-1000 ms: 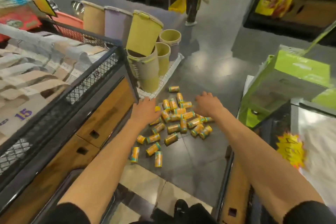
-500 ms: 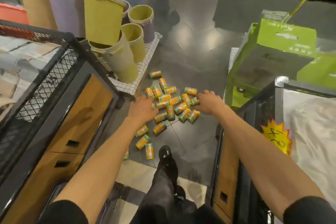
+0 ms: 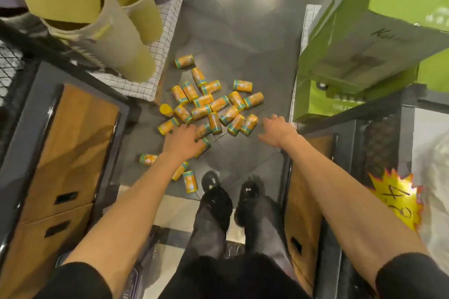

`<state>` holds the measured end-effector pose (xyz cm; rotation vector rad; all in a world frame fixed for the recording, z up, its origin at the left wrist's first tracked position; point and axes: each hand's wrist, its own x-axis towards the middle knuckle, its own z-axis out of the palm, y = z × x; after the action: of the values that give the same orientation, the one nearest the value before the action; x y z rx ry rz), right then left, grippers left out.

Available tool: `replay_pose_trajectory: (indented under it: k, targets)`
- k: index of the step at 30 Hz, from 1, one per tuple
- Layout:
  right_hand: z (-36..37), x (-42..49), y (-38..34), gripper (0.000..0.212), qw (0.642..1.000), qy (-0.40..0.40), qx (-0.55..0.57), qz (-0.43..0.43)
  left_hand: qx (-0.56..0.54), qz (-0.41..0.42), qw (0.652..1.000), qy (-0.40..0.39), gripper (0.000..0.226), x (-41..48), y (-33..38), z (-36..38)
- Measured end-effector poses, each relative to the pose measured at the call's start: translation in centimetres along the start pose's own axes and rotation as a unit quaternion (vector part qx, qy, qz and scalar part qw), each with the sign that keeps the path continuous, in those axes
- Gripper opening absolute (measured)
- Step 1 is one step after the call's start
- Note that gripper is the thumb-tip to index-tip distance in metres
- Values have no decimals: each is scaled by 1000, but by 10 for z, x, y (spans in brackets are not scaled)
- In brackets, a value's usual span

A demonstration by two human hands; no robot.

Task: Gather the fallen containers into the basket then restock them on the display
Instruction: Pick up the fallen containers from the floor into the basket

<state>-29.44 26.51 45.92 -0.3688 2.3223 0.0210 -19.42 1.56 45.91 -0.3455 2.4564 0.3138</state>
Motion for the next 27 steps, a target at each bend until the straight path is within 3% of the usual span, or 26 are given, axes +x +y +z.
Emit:
replay_pose_trajectory:
  k: [8,13,20,27]
  targets:
    - [59,114,28,50,999,-42,20,-1,-97,-48,994,-22,51,106,-7,90]
    - [115,198,42,50,997,-57,34,26,-106,-37,993,-22,45,175,-25,167]
    - [207,329,63,48,997,-54,29,39,-99,-54,993,-18,53,284,-57,281]
    - [284,447,86,47,989,-3,107,106,-96,-95,991,1,55,363,-89,380]
